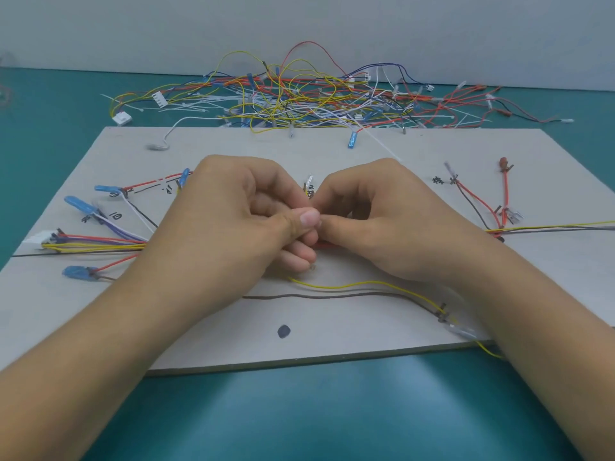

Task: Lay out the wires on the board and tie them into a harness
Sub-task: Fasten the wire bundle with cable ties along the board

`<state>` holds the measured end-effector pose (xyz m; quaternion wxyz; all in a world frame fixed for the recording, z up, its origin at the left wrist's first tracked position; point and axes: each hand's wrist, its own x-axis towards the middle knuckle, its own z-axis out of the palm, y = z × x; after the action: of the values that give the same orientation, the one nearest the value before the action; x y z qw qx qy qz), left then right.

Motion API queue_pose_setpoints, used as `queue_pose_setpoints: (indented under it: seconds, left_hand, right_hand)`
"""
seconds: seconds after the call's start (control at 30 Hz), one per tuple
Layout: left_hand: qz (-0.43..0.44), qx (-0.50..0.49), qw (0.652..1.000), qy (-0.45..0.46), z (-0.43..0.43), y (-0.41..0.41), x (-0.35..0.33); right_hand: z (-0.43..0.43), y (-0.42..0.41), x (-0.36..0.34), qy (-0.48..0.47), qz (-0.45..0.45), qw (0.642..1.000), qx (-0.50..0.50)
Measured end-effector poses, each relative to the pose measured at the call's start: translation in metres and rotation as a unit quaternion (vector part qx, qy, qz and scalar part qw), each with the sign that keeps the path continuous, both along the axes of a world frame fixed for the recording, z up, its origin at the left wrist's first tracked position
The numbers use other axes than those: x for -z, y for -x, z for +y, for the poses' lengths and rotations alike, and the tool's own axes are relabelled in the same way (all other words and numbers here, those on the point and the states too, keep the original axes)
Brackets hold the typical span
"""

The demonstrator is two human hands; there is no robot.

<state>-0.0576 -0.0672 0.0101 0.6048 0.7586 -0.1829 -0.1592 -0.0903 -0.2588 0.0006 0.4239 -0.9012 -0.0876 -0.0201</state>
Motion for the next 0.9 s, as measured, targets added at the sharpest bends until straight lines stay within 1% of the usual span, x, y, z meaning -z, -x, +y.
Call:
queue_pose_setpoints:
  seconds: [0.13, 0.27, 0.4, 0.63, 0.9]
  left_hand:
    - [0.029, 0.000, 0.999, 0.031, 0.0016, 0.0009, -0.0022]
    - [0.059, 0.018, 0.997, 0.036, 0.0050, 0.0014, -0.0073]
    - [0.051, 0.021, 0.998, 0.021, 0.0051, 0.0030, -0.0097]
    - [0.044, -0.017, 0.999, -0.011, 0.0016, 0.0026, -0.0071]
    - [0.038, -0.019, 0.999, -0.029, 0.0036, -0.0005, -0.0037]
  right_hand:
    - [-0.0008, -0.0005, 0.0015, -0.004, 0.004, 1.000, 0.001]
    - [-0.0018, -0.0006, 0.0020, 0.000, 0.001, 1.000, -0.005]
    - [-0.0022, -0.0011, 0.0025, -0.012, 0.003, 1.000, -0.013]
    - [-0.0038, -0.0025, 0.0038, -0.034, -0.004, 0.999, -0.013]
    - [-0.0061, -0.0019, 0.0000, -0.065, -0.001, 0.998, -0.013]
